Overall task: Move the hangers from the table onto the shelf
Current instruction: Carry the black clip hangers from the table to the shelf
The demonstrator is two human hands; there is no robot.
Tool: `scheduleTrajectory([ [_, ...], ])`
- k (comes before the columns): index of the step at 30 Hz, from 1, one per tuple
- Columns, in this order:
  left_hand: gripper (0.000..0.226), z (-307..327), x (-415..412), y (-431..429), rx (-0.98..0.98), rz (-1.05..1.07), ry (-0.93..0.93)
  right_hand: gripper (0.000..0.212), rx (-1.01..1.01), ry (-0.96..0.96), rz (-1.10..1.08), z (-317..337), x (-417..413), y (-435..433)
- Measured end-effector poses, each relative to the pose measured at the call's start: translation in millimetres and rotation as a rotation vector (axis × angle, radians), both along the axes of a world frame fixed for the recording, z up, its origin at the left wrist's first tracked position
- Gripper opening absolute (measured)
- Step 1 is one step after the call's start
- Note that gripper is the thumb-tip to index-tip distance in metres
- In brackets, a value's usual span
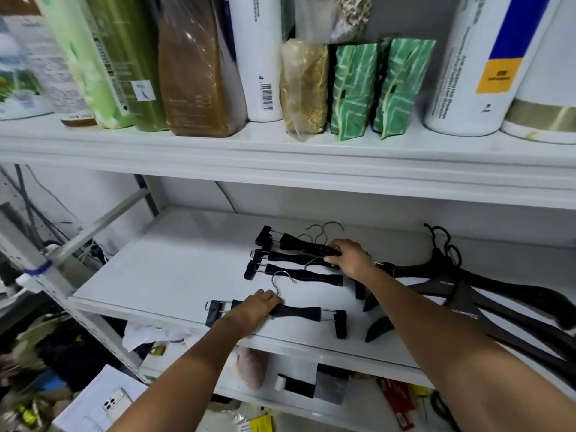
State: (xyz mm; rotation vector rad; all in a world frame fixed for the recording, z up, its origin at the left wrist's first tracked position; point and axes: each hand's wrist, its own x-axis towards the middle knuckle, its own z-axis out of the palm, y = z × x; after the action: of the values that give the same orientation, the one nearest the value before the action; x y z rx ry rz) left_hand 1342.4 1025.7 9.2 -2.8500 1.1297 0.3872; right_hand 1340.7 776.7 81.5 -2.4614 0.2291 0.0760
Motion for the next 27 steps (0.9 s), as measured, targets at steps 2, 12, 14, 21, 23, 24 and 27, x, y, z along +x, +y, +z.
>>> scheduleTrajectory([
  [2,0.047,-1,3,3,0.025,-0.055,-0.038,0.039,-0.087,-0.004,0.001,1,2,5],
  [12,0.033,83,47,-18,-0.437,-0.134,-0.461,0.034,-0.562,-0.112,0.053,8,6,40],
  [14,0.035,111,62,-34,-0.510,0.107,-0.381,0.033,-0.648,-0.132,0.094,12,5,49],
  [21,0.064,146,84,-82,-0.486,0.450,-0.129,0.027,-0.853,-0.181,0.107,21,-3,74],
  [23,0.058,143,84,-86,-0.487,0.466,-0.101,0.026,-0.873,-0.183,0.100,22,-4,76],
  [24,0.054,141,83,-87,-0.490,0.471,-0.089,0.026,-0.871,-0.170,0.100,24,-5,77],
  [27,0.044,139,83,-90,-0.539,0.478,0.009,0.029,-0.859,-0.118,0.112,22,-7,74],
])
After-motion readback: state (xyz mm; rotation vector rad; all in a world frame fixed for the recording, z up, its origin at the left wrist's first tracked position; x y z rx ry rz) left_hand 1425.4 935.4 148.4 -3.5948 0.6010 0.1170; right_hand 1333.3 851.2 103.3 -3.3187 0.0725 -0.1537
